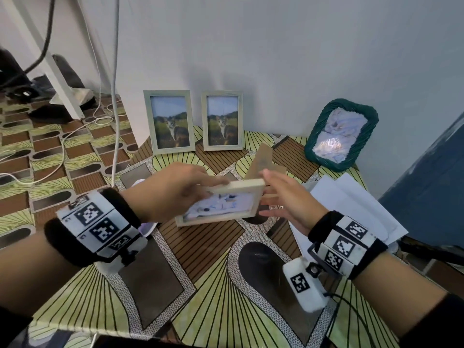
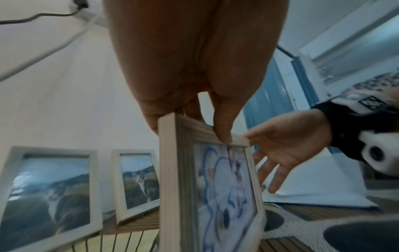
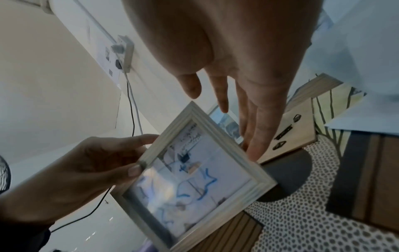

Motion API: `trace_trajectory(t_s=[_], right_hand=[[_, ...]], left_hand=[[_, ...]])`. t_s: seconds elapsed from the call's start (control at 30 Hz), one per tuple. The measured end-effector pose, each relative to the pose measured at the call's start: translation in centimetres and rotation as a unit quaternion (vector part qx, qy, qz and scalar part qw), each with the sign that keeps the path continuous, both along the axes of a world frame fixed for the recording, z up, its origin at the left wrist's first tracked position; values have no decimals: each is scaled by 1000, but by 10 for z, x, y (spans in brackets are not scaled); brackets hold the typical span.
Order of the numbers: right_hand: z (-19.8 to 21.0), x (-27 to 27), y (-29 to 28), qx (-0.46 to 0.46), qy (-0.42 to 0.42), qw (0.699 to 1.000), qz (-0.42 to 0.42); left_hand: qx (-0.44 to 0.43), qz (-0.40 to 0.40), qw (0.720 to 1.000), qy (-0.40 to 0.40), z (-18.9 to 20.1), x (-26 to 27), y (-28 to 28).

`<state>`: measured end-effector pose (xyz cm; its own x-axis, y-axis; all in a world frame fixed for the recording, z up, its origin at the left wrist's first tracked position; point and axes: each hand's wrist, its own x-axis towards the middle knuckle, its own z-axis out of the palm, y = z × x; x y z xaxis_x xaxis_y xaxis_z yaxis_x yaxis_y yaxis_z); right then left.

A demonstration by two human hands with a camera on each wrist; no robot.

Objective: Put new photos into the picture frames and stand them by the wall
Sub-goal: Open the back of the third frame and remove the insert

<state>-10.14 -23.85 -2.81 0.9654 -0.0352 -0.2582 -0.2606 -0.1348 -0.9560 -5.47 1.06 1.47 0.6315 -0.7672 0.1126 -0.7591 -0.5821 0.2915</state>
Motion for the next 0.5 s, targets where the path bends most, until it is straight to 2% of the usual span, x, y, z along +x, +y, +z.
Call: trace_trajectory(t_s=[0.13, 0.2, 0.27, 0.33, 0.43, 0.5], right_hand=[[-6, -12, -6, -8, -28, 1000, 7], [-11, -23, -9, -48, -61, 997, 26], [-17, -33, -13, -136, -81, 986, 61], [-24, -39, -13, -187, -62, 977, 76], [-33, -44, -7, -213, -46, 972, 90], [-38, -46, -3, -242, -49, 964, 103]], left_hand=[[-32, -100, 993, -60, -6, -11, -2], [-52, -107, 992, -39, -12, -16, 3], [-58, -94, 994, 0, -23, -22, 9], [-33, -83, 996, -6, -39, -31, 12], [56, -88, 993, -60, -65, -43, 12], [107, -87, 989, -52, -74, -48, 8]])
